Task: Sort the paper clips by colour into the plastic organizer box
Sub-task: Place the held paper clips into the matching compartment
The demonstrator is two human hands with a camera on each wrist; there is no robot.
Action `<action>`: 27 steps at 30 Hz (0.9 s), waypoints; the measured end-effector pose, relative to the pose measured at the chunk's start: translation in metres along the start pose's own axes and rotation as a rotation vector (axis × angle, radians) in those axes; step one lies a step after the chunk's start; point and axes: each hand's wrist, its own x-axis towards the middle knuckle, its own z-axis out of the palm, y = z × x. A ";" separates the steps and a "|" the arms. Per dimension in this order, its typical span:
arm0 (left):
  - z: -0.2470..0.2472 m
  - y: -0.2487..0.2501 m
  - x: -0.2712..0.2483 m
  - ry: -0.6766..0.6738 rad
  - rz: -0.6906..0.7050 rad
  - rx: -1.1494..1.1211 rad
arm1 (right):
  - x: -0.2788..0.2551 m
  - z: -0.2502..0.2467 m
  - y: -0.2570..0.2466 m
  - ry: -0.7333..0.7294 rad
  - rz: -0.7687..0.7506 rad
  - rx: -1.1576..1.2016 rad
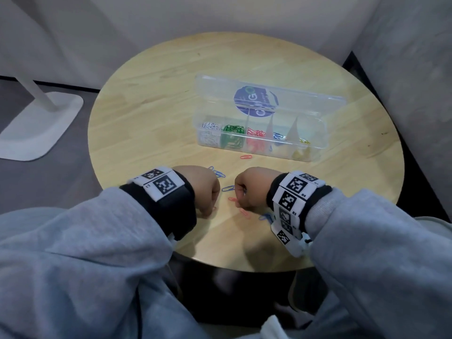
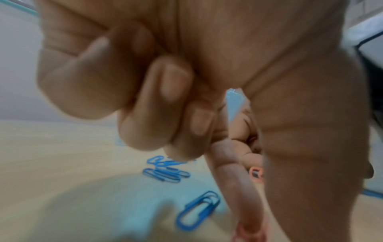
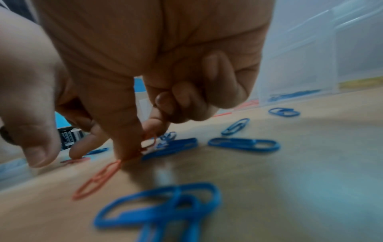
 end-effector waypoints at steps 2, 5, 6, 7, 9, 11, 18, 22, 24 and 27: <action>0.001 0.002 -0.001 0.011 -0.013 0.036 | -0.004 0.001 0.003 -0.001 -0.005 0.020; 0.002 0.002 0.000 0.021 -0.017 0.064 | -0.014 -0.007 0.020 0.021 0.044 0.249; 0.003 0.002 0.001 0.026 -0.012 0.068 | -0.018 -0.012 0.028 0.031 0.062 0.352; 0.003 0.001 0.002 0.029 -0.010 0.070 | -0.023 -0.016 0.037 0.041 0.083 0.462; 0.004 0.000 0.004 0.026 -0.008 0.067 | -0.034 -0.022 0.055 0.078 0.114 0.744; 0.003 0.000 0.005 0.028 0.006 0.060 | -0.045 -0.025 0.068 0.135 0.124 1.053; 0.000 -0.002 0.003 -0.001 0.034 0.010 | -0.055 -0.019 0.085 0.229 0.140 1.582; 0.001 -0.003 0.003 -0.022 0.028 -0.023 | -0.049 -0.013 0.082 0.196 0.147 1.641; 0.001 -0.006 0.003 -0.033 0.027 -0.087 | -0.047 -0.011 0.081 0.196 0.175 1.686; -0.007 -0.006 0.001 -0.048 0.088 -0.439 | -0.043 -0.011 0.080 0.210 0.241 1.775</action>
